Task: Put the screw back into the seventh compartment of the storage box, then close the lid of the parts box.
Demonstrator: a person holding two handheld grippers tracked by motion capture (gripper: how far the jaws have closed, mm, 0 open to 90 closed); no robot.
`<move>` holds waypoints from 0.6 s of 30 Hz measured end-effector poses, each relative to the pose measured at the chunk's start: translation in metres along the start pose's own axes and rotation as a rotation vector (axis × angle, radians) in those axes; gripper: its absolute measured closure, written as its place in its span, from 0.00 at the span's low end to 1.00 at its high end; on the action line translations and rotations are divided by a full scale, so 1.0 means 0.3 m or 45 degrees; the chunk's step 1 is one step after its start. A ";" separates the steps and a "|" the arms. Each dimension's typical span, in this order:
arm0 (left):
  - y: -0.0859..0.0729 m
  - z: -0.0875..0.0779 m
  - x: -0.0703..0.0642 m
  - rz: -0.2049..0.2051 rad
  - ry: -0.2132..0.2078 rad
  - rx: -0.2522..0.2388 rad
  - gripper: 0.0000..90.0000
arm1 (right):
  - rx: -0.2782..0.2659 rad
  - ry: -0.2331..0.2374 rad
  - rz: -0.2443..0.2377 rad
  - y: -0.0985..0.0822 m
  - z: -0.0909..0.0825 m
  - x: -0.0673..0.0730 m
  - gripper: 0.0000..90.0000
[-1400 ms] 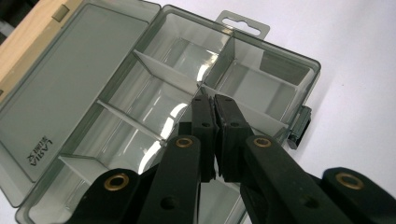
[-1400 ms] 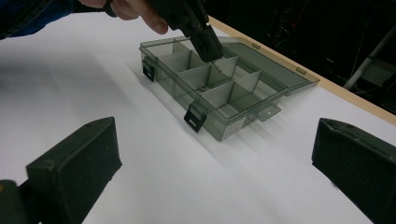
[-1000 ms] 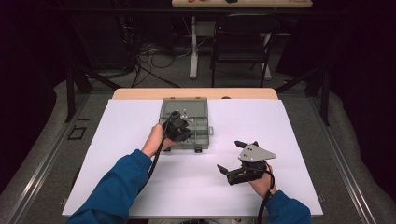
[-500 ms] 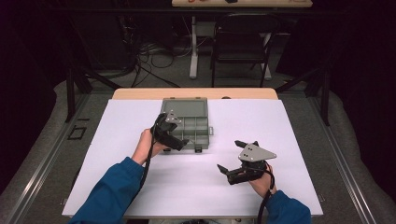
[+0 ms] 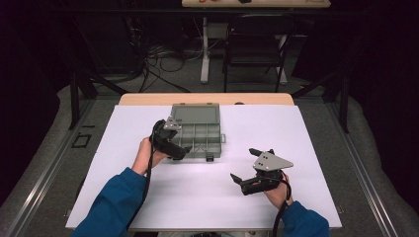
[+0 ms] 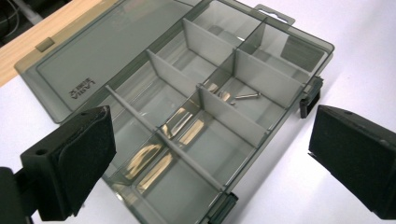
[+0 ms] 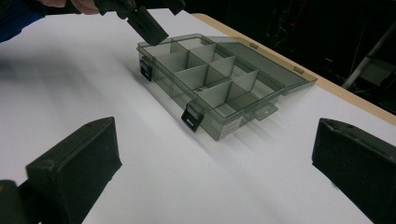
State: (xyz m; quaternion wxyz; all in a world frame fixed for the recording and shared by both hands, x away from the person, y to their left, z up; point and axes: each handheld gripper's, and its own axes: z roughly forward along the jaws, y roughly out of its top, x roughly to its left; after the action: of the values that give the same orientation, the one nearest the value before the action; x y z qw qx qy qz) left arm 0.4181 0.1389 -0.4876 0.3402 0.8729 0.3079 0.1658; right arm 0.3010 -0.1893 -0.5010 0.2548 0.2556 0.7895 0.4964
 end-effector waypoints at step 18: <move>-0.019 0.032 0.053 -0.053 0.022 -0.006 0.00 | 0.003 0.017 -0.002 0.000 0.000 -0.004 0.00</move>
State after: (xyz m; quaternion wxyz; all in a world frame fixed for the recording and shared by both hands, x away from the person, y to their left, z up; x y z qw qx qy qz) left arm 0.4325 0.1477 -0.4972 0.3431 0.8640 0.3285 0.1670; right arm 0.3018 -0.1902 -0.5007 0.2497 0.2520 0.7918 0.4971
